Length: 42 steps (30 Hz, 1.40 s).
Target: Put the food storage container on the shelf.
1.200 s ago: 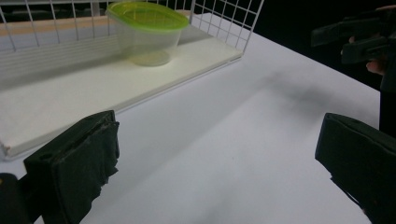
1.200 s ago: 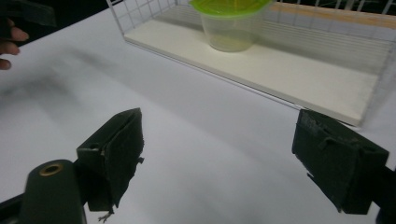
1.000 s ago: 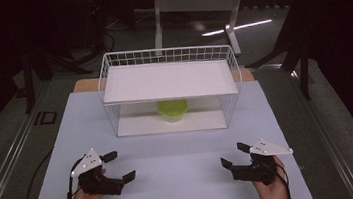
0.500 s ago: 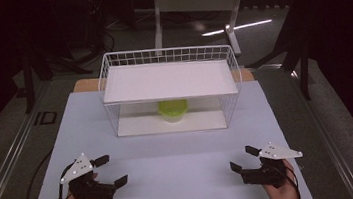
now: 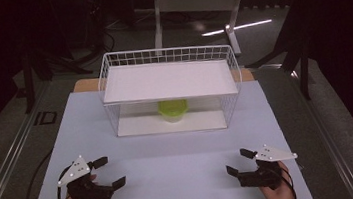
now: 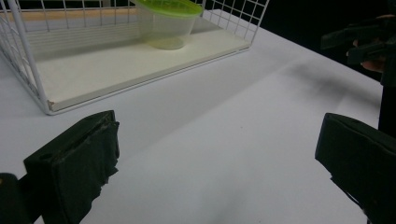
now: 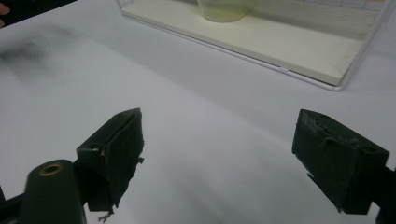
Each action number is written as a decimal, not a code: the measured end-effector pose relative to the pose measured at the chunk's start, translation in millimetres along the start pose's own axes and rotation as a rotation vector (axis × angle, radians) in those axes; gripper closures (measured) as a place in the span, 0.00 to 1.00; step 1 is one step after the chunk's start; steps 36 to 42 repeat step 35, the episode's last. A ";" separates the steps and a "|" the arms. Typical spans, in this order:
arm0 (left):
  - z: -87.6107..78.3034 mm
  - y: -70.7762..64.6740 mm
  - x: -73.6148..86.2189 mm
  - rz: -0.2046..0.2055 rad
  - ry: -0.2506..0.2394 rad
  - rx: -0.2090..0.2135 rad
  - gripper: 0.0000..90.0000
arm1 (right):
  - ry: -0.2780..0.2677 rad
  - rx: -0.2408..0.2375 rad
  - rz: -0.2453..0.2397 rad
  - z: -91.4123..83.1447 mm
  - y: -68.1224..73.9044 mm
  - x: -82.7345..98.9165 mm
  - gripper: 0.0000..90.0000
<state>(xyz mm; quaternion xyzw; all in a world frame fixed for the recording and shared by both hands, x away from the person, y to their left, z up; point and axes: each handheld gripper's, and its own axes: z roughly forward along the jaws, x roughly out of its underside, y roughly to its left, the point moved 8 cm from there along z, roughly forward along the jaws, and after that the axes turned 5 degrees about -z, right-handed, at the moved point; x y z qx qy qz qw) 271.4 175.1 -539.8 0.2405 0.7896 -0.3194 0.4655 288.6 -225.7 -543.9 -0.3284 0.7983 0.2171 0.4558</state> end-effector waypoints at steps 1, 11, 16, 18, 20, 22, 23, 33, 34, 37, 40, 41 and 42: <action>0.3 -0.2 0.3 -0.002 -0.003 0.002 0.01 | 0.002 -0.006 -0.001 1.2 0.8 0.9 0.18; 1.4 -3.7 5.1 0.019 0.007 -0.005 0.01 | 0.023 -0.003 -0.059 11.2 8.7 3.1 0.18; -0.6 -3.8 2.6 0.020 -0.011 -0.006 0.01 | 0.011 0.013 -0.051 8.0 4.5 3.0 0.18; -1.3 -3.8 1.9 0.020 -0.014 -0.006 0.01 | 0.005 0.021 -0.053 6.7 2.2 2.2 0.18; -1.7 -3.7 1.4 0.020 -0.018 -0.003 0.01 | -0.001 0.032 -0.050 5.5 -0.1 1.5 0.18; -1.8 -3.2 1.3 0.018 -0.022 -0.007 0.01 | -0.008 0.040 -0.049 3.7 -2.3 0.4 0.18; -1.8 -3.1 1.5 0.017 -0.024 -0.006 0.01 | -0.011 0.047 -0.050 2.2 -3.5 -0.5 0.18; -1.7 -3.9 1.9 0.020 -0.025 -0.004 0.01 | 0.000 0.047 -0.026 4.1 -7.3 4.1 0.18; -1.9 -4.1 1.6 0.021 -0.028 -0.002 0.01 | 0.003 0.046 -0.026 5.1 -7.0 4.4 0.18; -1.9 -4.1 1.4 0.018 -0.030 -0.001 0.01 | 0.008 0.044 -0.030 5.9 -6.6 5.0 0.18; -1.9 -4.1 1.4 0.018 -0.030 -0.001 0.01 | 0.008 0.044 -0.030 5.9 -6.6 5.0 0.18; -1.9 -4.1 1.4 0.018 -0.030 -0.001 0.01 | 0.008 0.044 -0.030 5.9 -6.6 5.0 0.18; -1.9 -4.1 1.4 0.018 -0.030 -0.001 0.01 | 0.008 0.044 -0.030 5.9 -6.6 5.0 0.18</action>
